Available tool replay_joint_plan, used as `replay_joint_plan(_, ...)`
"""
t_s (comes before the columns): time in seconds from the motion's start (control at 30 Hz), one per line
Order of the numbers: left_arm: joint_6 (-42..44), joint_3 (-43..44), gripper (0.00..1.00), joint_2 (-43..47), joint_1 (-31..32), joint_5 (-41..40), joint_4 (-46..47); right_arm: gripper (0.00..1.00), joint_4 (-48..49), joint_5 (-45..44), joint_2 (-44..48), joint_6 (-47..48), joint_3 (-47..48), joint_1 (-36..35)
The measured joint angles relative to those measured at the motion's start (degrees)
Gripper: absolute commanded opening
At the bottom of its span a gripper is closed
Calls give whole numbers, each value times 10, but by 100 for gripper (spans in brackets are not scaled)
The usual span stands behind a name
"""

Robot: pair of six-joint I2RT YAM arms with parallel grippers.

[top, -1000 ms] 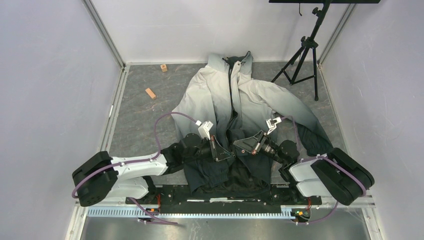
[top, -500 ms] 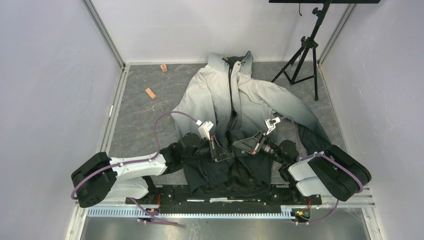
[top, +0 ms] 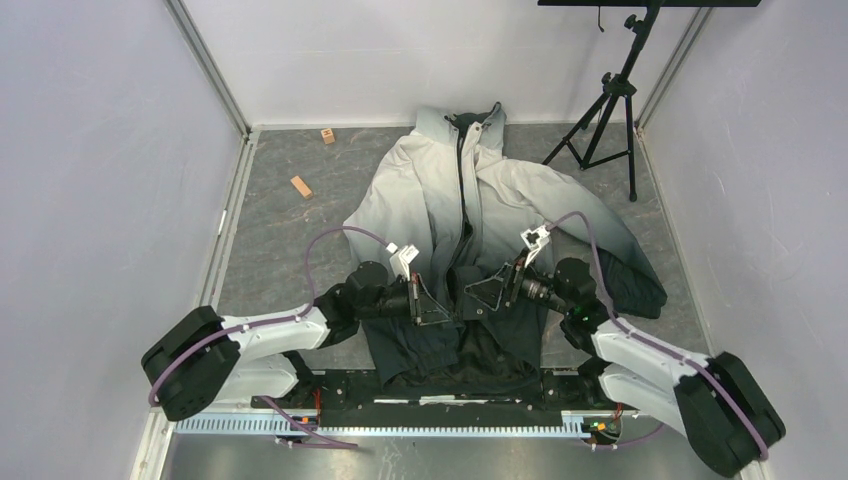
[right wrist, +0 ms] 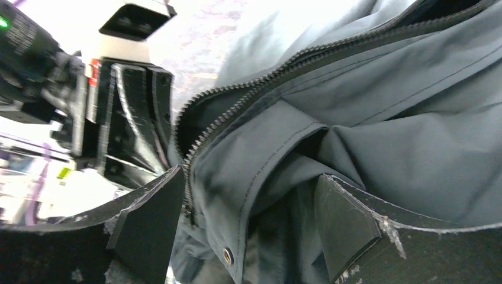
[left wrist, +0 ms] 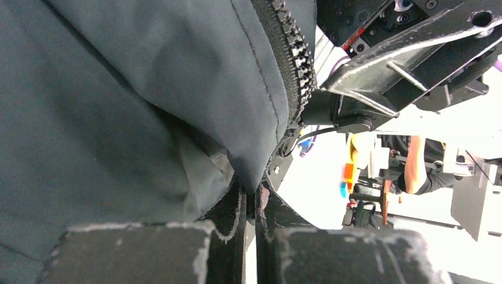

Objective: Zip up the jacket

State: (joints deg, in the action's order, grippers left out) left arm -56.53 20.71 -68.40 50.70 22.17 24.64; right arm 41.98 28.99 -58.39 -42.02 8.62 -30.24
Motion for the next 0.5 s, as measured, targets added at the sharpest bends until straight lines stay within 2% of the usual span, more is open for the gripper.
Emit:
replay_joint_plan(0.13,0,-1,2,0,-9,17,17,86,-197,-23,55,156,73,5)
replay_joint_plan(0.23,0,-1,2,0,-12,27,28,88,-304,-36,75,267,136,5)
replay_joint_plan(0.3,0,-3,2,0,-15,41,30,94,-345,-59,92,336,169,5)
replay_joint_plan(0.37,0,-8,2,0,-16,52,31,95,-361,-72,116,384,187,5)
replay_joint_plan(0.5,0,-17,2,0,-22,68,33,98,-385,-56,120,436,217,-2)
